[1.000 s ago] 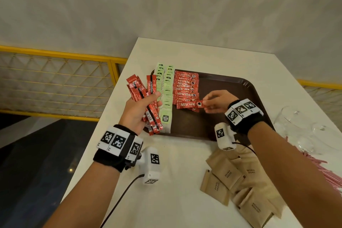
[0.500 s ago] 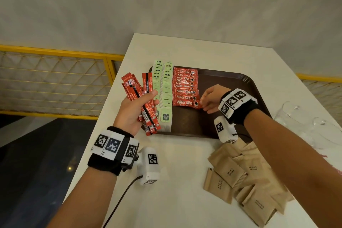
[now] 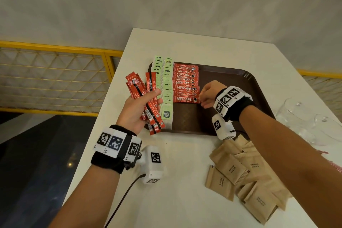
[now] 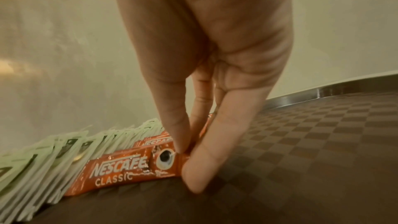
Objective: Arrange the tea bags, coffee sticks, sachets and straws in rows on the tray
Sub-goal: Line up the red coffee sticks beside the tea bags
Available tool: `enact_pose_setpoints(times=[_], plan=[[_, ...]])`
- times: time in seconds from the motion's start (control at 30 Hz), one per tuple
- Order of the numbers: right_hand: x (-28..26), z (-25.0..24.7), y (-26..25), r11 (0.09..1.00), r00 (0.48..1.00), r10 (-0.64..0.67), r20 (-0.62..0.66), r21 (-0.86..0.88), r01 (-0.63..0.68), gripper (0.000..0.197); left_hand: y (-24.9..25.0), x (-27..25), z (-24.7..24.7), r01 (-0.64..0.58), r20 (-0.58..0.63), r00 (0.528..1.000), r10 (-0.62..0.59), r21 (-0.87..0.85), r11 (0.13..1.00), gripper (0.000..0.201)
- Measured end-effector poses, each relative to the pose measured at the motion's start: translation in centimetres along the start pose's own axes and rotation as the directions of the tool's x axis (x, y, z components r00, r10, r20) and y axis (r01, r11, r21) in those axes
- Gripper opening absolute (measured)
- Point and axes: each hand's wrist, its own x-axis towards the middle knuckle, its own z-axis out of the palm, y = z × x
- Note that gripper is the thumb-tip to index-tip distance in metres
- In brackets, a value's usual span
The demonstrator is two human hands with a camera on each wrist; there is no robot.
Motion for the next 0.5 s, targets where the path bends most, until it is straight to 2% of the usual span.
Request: enact_pose_setpoints(times=[0.37,0.5], plan=[[0.34,-0.05,0.08,0.999,0.999,-0.028,0.022,-0.040,0.029,0.018,-0.44,0.03,0.57,0.057,0.042,0.997,-0.057,-0.006,0.998,0.038],[0.14,-0.16,0.21,0.999,0.999,-0.044,0.028,-0.021,0.044,0.021,-0.47,-0.27,0.99,0.098,0.100,0.990,-0.098,0.005,0.995,0.028]])
